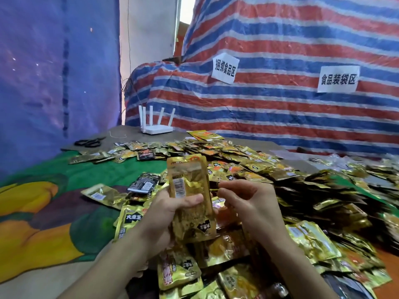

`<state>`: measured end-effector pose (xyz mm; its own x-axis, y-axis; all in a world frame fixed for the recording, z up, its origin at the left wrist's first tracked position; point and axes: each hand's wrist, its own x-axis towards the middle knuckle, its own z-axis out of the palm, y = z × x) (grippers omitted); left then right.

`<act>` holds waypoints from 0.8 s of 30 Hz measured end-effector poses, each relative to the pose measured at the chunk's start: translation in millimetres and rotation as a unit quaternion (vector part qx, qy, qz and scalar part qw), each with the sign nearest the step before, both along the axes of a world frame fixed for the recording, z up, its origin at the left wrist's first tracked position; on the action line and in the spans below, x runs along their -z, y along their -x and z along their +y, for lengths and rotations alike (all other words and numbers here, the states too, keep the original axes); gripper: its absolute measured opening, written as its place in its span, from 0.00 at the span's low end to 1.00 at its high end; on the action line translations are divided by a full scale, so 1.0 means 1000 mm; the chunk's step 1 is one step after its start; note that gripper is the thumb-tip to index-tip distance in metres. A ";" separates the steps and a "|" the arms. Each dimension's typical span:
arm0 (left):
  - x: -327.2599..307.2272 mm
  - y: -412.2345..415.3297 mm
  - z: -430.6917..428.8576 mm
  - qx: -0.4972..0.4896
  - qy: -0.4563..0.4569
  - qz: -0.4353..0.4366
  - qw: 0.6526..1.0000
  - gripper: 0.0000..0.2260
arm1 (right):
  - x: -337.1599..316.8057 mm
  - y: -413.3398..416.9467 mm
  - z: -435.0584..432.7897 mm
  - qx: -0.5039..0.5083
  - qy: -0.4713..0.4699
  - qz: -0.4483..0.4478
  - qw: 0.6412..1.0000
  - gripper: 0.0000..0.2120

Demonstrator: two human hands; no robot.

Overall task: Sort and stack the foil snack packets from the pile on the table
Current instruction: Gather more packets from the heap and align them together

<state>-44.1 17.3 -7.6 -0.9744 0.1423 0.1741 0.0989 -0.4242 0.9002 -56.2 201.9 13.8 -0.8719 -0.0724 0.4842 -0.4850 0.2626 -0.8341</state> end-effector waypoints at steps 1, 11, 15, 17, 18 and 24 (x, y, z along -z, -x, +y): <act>0.000 -0.001 -0.002 0.025 -0.016 -0.006 1.000 0.14 | 0.001 0.002 0.002 0.003 -0.026 -0.001 1.000 0.06; 0.002 0.001 -0.011 0.101 -0.060 -0.022 0.993 0.15 | -0.014 -0.002 0.022 -0.393 0.326 -0.187 0.840 0.04; 0.005 0.000 -0.004 0.138 -0.058 -0.036 0.988 0.21 | -0.011 -0.005 0.017 -0.406 0.388 -0.209 0.801 0.21; 0.007 0.001 -0.001 0.132 -0.055 -0.029 0.989 0.21 | -0.010 -0.005 0.014 -0.382 0.369 -0.206 0.822 0.29; 0.007 0.001 0.000 0.118 -0.051 -0.032 0.991 0.20 | -0.010 -0.004 0.012 -0.367 0.350 -0.200 0.838 0.27; 0.009 0.013 -0.002 0.007 -0.132 -0.100 0.986 0.25 | -0.001 -0.002 0.003 -0.201 0.238 -0.104 0.945 0.24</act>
<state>-57.6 15.5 -16.7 -0.9913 0.1311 0.0111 -0.0770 -0.6467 0.7589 -54.1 204.4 14.5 -0.9005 -0.2352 0.3657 -0.2778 -0.3358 -0.9000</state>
